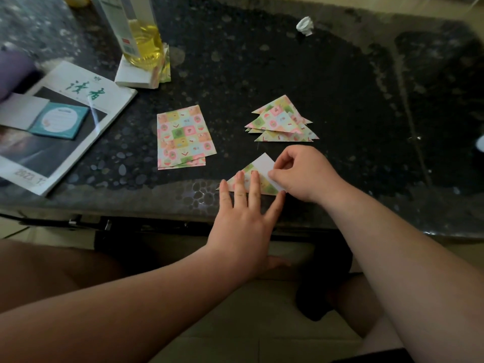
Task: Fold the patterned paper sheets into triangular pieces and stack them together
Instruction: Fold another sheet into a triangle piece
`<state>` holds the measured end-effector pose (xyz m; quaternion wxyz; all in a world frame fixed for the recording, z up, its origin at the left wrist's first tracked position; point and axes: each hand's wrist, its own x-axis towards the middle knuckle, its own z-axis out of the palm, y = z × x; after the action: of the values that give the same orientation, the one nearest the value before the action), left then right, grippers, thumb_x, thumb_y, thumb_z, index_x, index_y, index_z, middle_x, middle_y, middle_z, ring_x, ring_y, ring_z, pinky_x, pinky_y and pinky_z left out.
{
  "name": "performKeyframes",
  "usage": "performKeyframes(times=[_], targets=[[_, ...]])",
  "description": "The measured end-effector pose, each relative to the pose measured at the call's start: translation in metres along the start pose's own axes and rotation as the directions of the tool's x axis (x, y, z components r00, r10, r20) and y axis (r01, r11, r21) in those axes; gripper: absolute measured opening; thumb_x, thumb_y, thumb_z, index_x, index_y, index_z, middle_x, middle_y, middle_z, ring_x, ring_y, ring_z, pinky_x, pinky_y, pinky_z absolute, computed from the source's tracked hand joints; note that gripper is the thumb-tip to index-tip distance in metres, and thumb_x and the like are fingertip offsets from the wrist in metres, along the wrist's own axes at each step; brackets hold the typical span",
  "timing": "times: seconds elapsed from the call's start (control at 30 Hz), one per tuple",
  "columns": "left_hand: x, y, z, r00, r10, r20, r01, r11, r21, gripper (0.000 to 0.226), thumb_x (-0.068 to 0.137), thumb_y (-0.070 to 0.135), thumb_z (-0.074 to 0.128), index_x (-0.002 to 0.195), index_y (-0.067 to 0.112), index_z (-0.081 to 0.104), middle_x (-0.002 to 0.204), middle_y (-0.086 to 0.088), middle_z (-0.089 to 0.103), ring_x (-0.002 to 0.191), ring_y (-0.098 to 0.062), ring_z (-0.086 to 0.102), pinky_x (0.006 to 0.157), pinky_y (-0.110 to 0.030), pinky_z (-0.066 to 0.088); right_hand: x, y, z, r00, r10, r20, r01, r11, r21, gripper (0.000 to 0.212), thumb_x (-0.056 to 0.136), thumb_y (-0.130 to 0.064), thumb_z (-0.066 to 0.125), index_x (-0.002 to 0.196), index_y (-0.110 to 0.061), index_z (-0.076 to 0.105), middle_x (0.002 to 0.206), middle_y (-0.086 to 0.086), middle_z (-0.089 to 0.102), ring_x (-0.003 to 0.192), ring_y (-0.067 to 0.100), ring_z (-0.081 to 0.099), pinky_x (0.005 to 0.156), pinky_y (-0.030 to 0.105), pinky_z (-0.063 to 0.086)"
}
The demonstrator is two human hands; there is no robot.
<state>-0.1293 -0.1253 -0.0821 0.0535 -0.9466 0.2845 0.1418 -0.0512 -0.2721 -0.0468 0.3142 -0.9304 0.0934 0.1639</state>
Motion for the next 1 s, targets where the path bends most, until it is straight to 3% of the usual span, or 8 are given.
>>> performKeyframes(times=[0.13, 0.27, 0.37, 0.57, 0.7, 0.83, 1.0], targets=[[-0.005, -0.012, -0.004, 1.000, 0.000, 0.016, 0.001, 1.000, -0.029, 0.125, 0.078, 0.096, 0.026, 0.158, 0.014, -0.023, 0.164, -0.022, -0.026, 0.152, -0.043, -0.024, 0.125, -0.058, -0.002, 0.000, 0.000, -0.001, 0.999, -0.006, 0.054, 0.009, 0.999, -0.049, 0.015, 0.086, -0.025, 0.078, 0.091, -0.029, 0.065, 0.091, -0.008, 0.065, 0.086, 0.012, 0.065, 0.078, 0.033, 0.057], [-0.017, -0.037, -0.011, 0.998, 0.019, 0.068, -0.013, 0.996, -0.088, 0.124, 0.079, 0.096, 0.025, 0.160, 0.011, -0.017, 0.167, -0.009, -0.026, 0.153, -0.024, -0.027, 0.128, -0.044, -0.006, -0.003, -0.003, -0.003, 0.995, -0.010, 0.096, 0.020, 0.995, -0.102, 0.030, 0.080, -0.035, 0.085, 0.098, -0.028, 0.063, 0.093, -0.011, 0.060, 0.088, 0.011, 0.060, 0.074, 0.029, 0.051], [-0.025, -0.048, -0.018, 0.996, 0.003, 0.087, 0.005, 0.996, -0.087, 0.118, 0.081, 0.095, 0.023, 0.162, 0.016, -0.010, 0.169, -0.003, -0.021, 0.155, -0.018, -0.022, 0.128, -0.045, -0.007, -0.006, -0.008, -0.001, 0.992, 0.012, 0.123, 0.007, 0.988, -0.157, 0.041, 0.074, -0.045, 0.089, 0.098, -0.031, 0.059, 0.097, -0.011, 0.058, 0.090, 0.011, 0.059, 0.081, 0.033, 0.054], [-0.027, -0.050, -0.020, 0.997, -0.020, 0.074, 0.030, 0.991, -0.129, 0.111, 0.084, 0.091, 0.027, 0.163, 0.021, -0.005, 0.170, 0.002, -0.017, 0.156, -0.016, -0.018, 0.127, -0.049, -0.005, -0.010, -0.023, 0.002, 0.991, 0.058, 0.117, -0.023, 0.961, -0.275, 0.041, 0.073, -0.052, 0.087, 0.093, -0.025, 0.064, 0.092, -0.005, 0.063, 0.085, 0.015, 0.060, 0.081, 0.038, 0.056], [-0.025, -0.047, -0.021, 0.996, -0.016, 0.084, 0.028, 0.989, -0.145, 0.113, 0.084, 0.089, 0.032, 0.162, 0.019, -0.009, 0.170, -0.001, -0.017, 0.156, -0.019, -0.018, 0.127, -0.049, -0.005, -0.009, -0.038, 0.003, 0.961, 0.128, 0.246, -0.035, 0.937, -0.348, 0.033, 0.085, -0.046, 0.078, 0.098, -0.016, 0.076, 0.089, 0.000, 0.074, 0.084, 0.018, 0.066, 0.077, 0.034, 0.053], [-0.024, -0.049, -0.021, 0.997, -0.010, 0.082, 0.022, 0.988, -0.153, 0.113, 0.085, 0.088, 0.036, 0.162, 0.019, -0.008, 0.170, -0.001, -0.016, 0.156, -0.020, -0.017, 0.127, -0.049, -0.005, -0.008, -0.038, 0.006, 0.884, 0.264, 0.385, -0.254, 0.964, -0.077, 0.019, 0.095, -0.028, 0.072, 0.090, -0.011, 0.075, 0.063, -0.002, 0.074, 0.044, 0.010, 0.052, 0.059, 0.029, 0.044], [-0.024, -0.051, -0.023, 0.995, -0.006, 0.095, 0.020, 0.988, -0.151, 0.107, 0.089, 0.084, 0.036, 0.163, 0.020, -0.005, 0.170, -0.001, -0.017, 0.156, -0.019, -0.016, 0.128, -0.049, -0.005, -0.005, -0.028, -0.006, 0.857, 0.335, 0.390, -0.331, 0.940, -0.080, 0.014, 0.097, -0.021, 0.071, 0.090, -0.009, 0.071, 0.061, 0.000, 0.073, 0.039, 0.007, 0.055, 0.042, 0.019, 0.034]])
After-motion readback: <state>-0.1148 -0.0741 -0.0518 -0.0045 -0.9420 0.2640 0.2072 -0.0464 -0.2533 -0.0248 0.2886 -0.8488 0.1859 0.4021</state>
